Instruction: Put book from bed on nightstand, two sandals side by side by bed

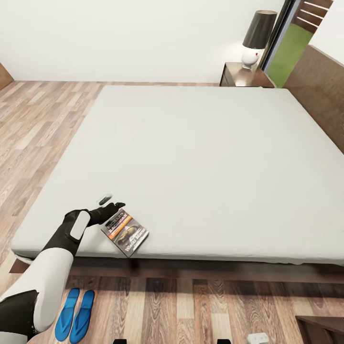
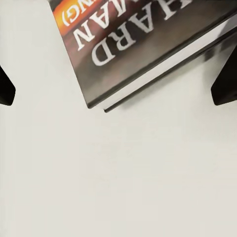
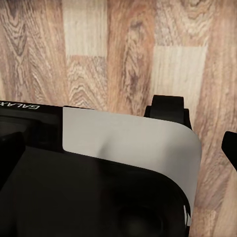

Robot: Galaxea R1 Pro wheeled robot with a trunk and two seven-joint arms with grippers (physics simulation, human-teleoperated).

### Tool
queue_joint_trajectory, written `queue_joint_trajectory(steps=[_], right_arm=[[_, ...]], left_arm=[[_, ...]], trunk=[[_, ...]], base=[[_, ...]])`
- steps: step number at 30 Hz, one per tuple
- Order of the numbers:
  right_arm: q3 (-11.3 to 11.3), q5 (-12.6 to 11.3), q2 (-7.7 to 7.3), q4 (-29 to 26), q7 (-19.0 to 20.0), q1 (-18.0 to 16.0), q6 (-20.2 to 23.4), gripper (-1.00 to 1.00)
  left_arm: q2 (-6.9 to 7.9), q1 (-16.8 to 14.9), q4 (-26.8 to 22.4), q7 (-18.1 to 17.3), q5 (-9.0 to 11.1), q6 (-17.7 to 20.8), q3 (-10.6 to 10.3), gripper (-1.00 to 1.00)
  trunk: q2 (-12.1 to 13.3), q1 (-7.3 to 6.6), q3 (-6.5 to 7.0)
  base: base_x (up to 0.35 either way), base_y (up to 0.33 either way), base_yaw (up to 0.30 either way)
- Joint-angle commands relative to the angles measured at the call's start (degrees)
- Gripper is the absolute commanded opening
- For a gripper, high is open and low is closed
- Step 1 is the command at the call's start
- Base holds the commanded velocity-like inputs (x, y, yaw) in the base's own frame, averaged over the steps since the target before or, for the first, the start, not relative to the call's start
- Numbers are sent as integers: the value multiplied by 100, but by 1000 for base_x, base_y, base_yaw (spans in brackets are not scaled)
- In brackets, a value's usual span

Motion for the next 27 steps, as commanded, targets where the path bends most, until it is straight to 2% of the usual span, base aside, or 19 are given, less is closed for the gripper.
queue_joint_trajectory(steps=[1, 12, 27], right_arm=[[-48, 55, -4, 24, 5, -8, -43, 100], [-48, 55, -4, 24, 5, -8, -42, 100], [-48, 55, -4, 24, 5, -8, -42, 100]], left_arm=[[-3, -3, -1, -23, -7, 38, 23, 100], [-3, -2, -1, -21, 2, 38, 20, 100], [-3, -4, -1, -22, 0, 38, 24, 100]], trunk=[[-2, 0, -3], [-2, 0, -3], [-2, 0, -3]], base=[[0, 0, 0], [-68, 0, 0], [-4, 0, 0]])
